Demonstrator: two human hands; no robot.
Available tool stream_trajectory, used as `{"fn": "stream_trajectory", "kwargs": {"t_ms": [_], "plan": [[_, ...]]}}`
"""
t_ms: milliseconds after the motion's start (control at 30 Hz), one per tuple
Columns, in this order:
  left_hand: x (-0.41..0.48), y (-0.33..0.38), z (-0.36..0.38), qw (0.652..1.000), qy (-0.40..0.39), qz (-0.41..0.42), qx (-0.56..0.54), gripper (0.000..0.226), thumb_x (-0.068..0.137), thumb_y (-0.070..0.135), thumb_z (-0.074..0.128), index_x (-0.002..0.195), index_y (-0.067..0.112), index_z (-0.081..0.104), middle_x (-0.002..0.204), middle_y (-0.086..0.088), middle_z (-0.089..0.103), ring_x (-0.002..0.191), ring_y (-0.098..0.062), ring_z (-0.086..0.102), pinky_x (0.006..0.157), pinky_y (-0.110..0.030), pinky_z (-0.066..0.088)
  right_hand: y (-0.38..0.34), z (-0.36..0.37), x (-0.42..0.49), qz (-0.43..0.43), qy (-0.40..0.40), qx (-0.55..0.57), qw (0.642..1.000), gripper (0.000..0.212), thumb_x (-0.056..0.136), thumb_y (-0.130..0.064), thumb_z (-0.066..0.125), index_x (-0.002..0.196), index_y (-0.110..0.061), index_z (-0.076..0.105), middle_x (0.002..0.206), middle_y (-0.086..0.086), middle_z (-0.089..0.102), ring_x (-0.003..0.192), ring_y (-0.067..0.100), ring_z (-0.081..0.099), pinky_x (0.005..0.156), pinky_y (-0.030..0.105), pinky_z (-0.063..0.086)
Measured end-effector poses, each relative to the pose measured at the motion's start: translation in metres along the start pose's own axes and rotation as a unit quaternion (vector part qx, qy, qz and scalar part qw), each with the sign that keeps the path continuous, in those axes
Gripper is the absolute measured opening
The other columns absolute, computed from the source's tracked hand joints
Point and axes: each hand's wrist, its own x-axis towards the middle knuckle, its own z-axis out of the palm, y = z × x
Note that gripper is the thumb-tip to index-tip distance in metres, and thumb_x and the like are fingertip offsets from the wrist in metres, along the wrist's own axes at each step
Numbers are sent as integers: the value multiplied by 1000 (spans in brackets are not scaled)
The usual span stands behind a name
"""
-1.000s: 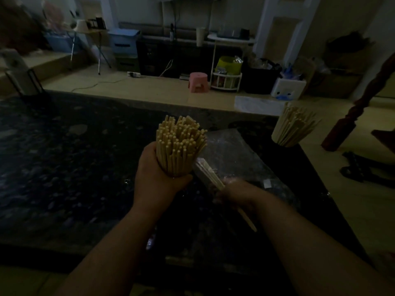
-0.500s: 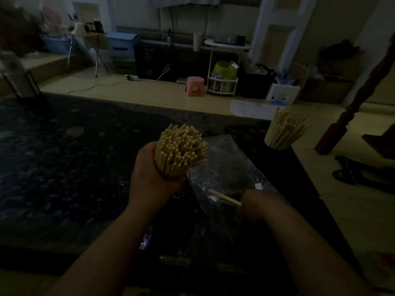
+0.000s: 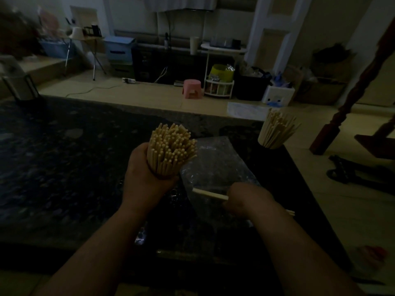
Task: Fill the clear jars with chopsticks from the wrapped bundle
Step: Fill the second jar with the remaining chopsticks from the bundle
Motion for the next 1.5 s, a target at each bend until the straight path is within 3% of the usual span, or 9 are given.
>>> {"fn": "stream_trajectory", "kwargs": {"t_ms": [200,333,500,633,733,800,1133,1300,1500], "plan": [[4,-7,-2,1000,0,10,21,84,48,15,93,123,8,55,118,0,51,103,2,43,85,3,28,8,-13,-27,-24,64,-18,998,24,85,-45,56,89,-21,60,85,2,51,81,24,54,72,32,44],[9,-11,-6,999,-13,13,39,74,47,18,94,113,9,62,113,-3,58,97,-2,51,83,-4,36,0,-5,-36,-62,220,-11,973,28,88,-51,48,80,-25,51,76,-2,48,73,22,51,63,30,37],[10,-5,-11,997,-27,62,39,53,50,23,92,92,22,60,90,15,58,88,11,56,79,-8,44,0,10,-26,-145,435,2,889,30,92,-42,46,74,-21,57,78,1,49,72,23,48,61,31,26],[4,-16,-12,987,-41,94,121,84,50,25,95,122,3,57,128,-17,55,118,-27,51,102,-24,32,-3,19,-15,-135,472,157,857,32,93,-48,41,81,-20,50,83,-5,35,60,19,40,52,30,28],[0,-20,-12,985,-49,122,108,90,57,44,83,130,6,47,137,-20,50,124,-29,47,102,-40,35,-15,17,-13,-190,521,315,770,43,93,-48,34,86,-16,61,87,-4,45,66,16,49,62,32,46],[0,-24,-11,984,-64,138,95,84,62,53,69,131,13,43,136,-18,50,125,-29,46,103,-43,37,-20,12,-13,-216,559,354,718,37,94,-38,44,92,-12,70,90,1,52,73,6,49,71,10,41],[-5,-46,-4,971,-101,187,111,70,75,44,66,131,9,45,137,-14,49,131,-25,43,107,-49,40,-48,0,-26,-257,341,681,595,25,96,-30,51,78,-23,67,78,13,66,60,14,68,62,30,58],[-7,-42,-2,977,-87,172,92,69,75,41,68,131,11,44,137,-16,50,131,-27,45,108,-46,39,-49,-2,-26,-242,329,684,604,28,99,-22,49,76,-16,66,70,5,66,56,13,66,57,27,55],[-12,-38,3,971,-85,199,98,67,76,41,65,132,12,42,137,-14,50,132,-17,39,109,-36,35,-47,1,-18,-258,351,536,723,27,91,-38,46,75,-35,67,86,-7,61,83,6,61,77,23,49]]}}
